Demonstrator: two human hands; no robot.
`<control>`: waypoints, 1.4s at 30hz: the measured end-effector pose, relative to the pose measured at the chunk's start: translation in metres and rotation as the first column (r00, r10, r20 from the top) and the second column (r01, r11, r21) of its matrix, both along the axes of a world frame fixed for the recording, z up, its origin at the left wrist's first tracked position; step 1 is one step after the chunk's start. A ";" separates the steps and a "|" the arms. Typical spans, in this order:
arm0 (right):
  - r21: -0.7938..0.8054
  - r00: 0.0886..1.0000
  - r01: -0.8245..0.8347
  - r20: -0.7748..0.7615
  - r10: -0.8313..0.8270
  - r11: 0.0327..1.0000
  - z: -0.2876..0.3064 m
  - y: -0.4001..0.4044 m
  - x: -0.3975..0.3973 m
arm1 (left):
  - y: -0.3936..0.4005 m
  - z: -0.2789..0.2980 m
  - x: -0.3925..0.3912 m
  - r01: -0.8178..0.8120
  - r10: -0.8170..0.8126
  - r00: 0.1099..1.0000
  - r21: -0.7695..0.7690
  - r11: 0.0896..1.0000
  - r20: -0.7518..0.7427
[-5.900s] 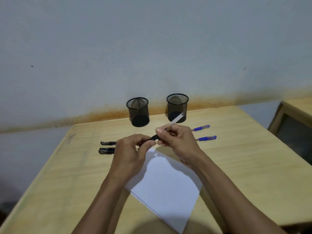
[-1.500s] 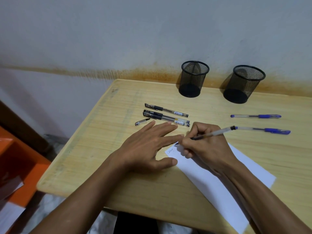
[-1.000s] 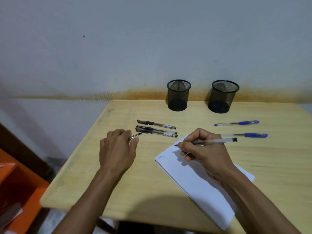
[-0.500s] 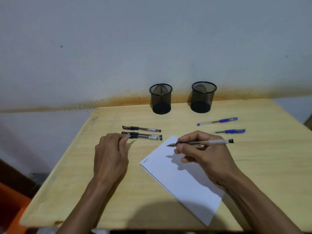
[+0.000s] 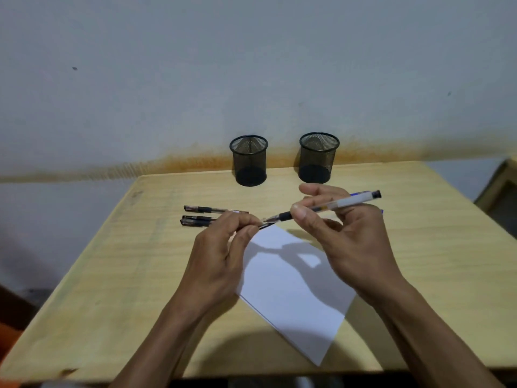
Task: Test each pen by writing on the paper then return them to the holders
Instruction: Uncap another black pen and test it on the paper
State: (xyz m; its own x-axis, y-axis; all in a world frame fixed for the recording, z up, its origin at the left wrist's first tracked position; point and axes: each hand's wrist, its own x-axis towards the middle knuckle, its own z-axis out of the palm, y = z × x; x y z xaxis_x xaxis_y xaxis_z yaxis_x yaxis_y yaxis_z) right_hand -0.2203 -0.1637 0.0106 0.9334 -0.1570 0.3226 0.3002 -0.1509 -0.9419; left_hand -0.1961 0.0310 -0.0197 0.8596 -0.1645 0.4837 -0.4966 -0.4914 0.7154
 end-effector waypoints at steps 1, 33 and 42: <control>-0.023 1.000 0.007 0.000 -0.007 1.000 -0.001 -0.001 0.000 | 0.000 0.000 0.000 0.002 -0.002 1.000 0.002 1.000 0.009; -0.493 0.981 0.127 0.188 -0.038 0.861 -0.006 -0.013 0.014 | 0.018 0.019 0.021 0.152 -0.178 0.956 -0.124 0.981 -0.235; -0.601 0.960 0.260 0.077 -0.269 0.756 -0.030 0.009 0.045 | 0.021 -0.001 0.029 -0.135 0.116 0.958 -0.054 0.989 -0.261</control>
